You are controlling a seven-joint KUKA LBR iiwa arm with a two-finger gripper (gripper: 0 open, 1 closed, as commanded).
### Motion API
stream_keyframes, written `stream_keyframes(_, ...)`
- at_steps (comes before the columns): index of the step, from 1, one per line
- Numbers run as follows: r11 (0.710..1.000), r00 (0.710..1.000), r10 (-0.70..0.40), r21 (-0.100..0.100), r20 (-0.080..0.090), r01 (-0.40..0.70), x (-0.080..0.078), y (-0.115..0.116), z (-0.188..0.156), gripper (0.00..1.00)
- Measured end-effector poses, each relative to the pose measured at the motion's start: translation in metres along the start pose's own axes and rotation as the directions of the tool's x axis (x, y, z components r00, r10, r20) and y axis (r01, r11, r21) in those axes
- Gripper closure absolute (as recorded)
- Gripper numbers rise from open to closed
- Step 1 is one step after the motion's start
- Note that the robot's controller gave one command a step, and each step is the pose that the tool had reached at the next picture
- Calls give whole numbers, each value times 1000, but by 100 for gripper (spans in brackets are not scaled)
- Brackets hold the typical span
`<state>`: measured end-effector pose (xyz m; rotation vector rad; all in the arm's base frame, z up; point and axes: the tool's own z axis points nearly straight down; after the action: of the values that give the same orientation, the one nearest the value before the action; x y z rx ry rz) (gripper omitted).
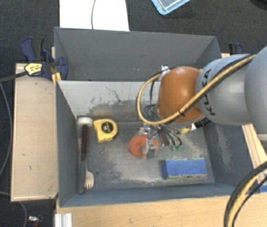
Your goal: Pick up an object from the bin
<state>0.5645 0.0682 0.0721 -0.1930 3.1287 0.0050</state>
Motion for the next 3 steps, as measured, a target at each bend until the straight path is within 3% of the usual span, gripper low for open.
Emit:
stream_keyframes(1,1000,1000,2,0,0,-2,0,0,0,100)
stream_keyframes(2,1000,1000,28,1,-2,-28,5,-17,-103,0)
stream_keyframes(3,999,999,47,0,0,-47,6,-28,-179,0)
